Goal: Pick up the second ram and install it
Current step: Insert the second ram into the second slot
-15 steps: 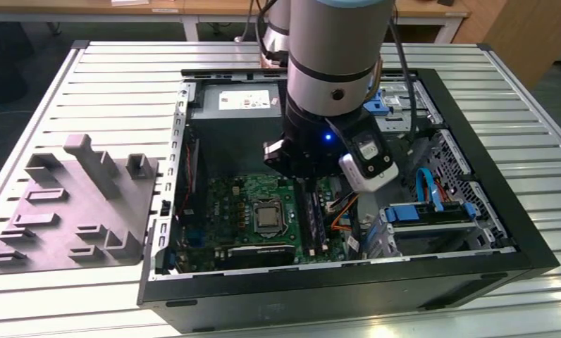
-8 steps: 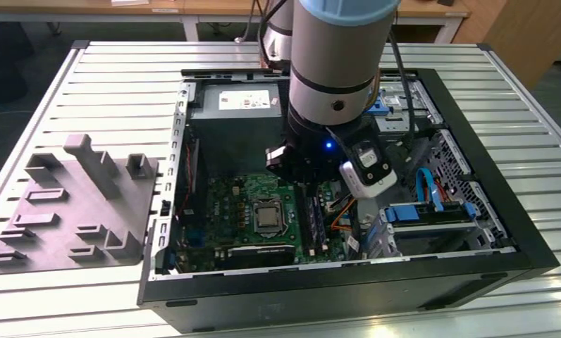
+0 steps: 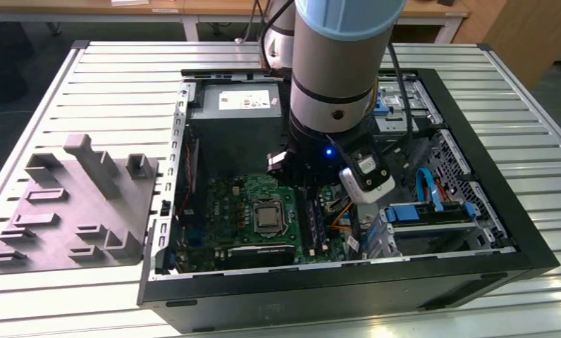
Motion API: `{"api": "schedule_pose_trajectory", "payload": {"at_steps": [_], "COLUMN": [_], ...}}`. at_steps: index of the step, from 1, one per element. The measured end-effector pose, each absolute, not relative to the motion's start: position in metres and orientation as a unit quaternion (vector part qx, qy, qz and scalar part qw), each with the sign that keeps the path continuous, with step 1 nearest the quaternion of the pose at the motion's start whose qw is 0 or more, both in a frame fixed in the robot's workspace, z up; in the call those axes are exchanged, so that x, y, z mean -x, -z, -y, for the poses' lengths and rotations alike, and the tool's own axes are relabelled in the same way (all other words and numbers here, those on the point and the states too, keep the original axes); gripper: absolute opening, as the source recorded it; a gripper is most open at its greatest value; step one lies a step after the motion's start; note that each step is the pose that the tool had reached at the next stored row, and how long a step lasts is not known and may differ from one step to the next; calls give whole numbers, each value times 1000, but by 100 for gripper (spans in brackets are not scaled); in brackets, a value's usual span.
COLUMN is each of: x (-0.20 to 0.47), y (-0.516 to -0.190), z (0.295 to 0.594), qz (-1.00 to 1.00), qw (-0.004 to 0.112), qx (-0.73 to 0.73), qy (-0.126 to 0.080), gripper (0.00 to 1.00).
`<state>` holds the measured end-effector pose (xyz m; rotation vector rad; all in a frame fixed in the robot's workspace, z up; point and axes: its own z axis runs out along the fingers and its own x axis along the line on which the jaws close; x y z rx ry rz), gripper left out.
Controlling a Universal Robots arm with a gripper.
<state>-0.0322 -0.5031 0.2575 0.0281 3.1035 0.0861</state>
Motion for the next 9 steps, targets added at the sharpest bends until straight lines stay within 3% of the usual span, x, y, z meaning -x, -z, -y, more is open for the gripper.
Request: {"api": "schedule_pose_trajectory", "payload": {"at_steps": [9], "x": [30], "y": [-249], "z": [502], "qz": [-999], "qw": [18], "qx": [-9], "qy": [-31], "gripper": [11]}}
